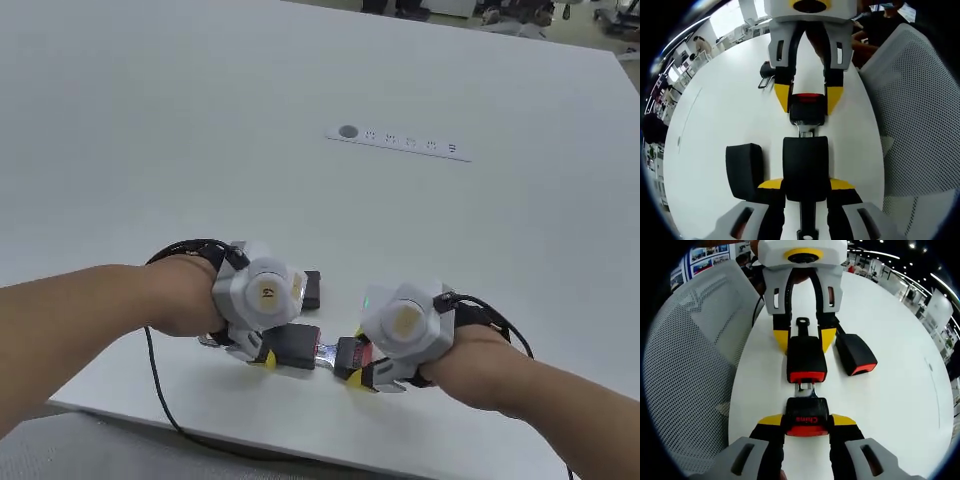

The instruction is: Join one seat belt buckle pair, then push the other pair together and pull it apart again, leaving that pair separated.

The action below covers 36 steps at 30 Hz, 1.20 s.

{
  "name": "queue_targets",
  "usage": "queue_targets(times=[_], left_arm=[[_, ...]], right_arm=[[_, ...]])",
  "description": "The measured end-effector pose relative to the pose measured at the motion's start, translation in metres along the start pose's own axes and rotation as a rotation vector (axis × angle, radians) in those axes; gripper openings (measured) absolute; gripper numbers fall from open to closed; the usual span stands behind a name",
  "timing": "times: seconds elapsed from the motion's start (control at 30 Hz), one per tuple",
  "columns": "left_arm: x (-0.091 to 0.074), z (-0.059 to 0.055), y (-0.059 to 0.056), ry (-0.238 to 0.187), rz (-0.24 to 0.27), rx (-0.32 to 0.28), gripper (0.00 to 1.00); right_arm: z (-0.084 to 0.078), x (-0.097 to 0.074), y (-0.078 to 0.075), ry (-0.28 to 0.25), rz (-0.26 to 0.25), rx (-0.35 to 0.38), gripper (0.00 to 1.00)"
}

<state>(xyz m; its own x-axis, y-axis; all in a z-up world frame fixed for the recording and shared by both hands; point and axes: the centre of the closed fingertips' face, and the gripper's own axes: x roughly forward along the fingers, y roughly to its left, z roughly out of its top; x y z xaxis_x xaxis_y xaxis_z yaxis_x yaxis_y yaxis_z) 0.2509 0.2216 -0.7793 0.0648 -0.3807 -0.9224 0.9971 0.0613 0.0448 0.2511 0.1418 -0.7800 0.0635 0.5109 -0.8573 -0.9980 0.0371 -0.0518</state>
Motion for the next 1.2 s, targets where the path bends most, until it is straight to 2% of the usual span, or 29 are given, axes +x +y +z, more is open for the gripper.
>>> queue_targets(times=[0.23,0.5,1.0,1.03,1.1,1.2], left_arm=[[0.000,-0.001,0.000,0.015,0.001,0.000,0.32],[-0.002,-0.003,0.001,-0.034,-0.008,-0.017,0.32],[-0.001,0.000,0.001,-0.030,-0.027,-0.007,0.32],[-0.001,0.000,0.000,-0.032,-0.027,-0.006,0.32],[-0.001,-0.001,0.001,-0.033,-0.026,-0.007,0.32],[-0.001,-0.002,0.001,-0.039,-0.020,-0.013,0.32]], right_arm=[[0.006,0.003,-0.001,-0.009,0.005,0.001,0.30],[0.010,0.006,-0.001,0.005,0.007,-0.004,0.30],[0.013,0.005,-0.003,0.010,-0.015,-0.013,0.29],[0.017,0.006,-0.001,-0.005,-0.012,-0.004,0.29],[0.023,0.007,0.001,-0.002,-0.016,-0.012,0.29],[0.021,0.008,-0.002,-0.010,-0.012,-0.003,0.29]])
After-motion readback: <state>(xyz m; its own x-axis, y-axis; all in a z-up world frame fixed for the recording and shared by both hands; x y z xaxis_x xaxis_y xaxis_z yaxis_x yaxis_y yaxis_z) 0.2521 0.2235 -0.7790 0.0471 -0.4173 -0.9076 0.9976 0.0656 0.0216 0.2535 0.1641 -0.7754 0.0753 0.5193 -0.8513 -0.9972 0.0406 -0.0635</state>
